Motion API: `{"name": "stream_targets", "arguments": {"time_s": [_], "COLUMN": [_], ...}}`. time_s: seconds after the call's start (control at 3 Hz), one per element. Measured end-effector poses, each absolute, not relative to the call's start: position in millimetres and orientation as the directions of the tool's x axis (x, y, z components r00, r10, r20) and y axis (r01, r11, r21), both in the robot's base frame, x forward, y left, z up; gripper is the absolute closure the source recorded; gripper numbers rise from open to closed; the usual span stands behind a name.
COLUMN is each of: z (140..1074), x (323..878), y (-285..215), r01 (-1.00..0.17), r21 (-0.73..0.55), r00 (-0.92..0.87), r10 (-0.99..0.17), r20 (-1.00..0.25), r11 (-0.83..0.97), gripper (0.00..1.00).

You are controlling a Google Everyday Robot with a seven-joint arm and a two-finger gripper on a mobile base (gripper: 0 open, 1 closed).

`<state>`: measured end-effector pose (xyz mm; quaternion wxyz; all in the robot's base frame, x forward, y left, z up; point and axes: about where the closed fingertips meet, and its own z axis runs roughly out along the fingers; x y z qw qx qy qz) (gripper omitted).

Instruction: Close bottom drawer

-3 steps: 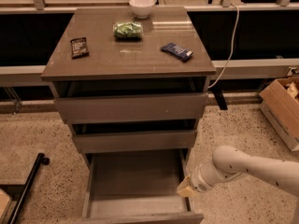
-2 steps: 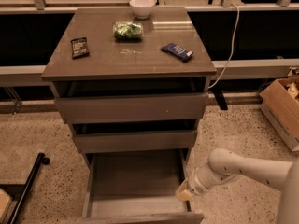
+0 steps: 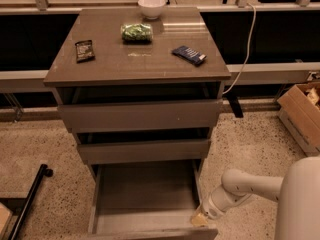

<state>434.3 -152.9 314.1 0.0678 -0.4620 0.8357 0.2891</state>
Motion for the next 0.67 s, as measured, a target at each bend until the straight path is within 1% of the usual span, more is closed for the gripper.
{"name": "stream_targets", "arguments": {"time_s": [0.67], "z": [269.0], "x": [404.9], "y": [-172.4], "r01": [-0.709], "r21": [0.524], "r00": [-0.663], "r10": [-0.701], "r20": [-0.264], "r11": [0.473], "gripper": [1.00]}}
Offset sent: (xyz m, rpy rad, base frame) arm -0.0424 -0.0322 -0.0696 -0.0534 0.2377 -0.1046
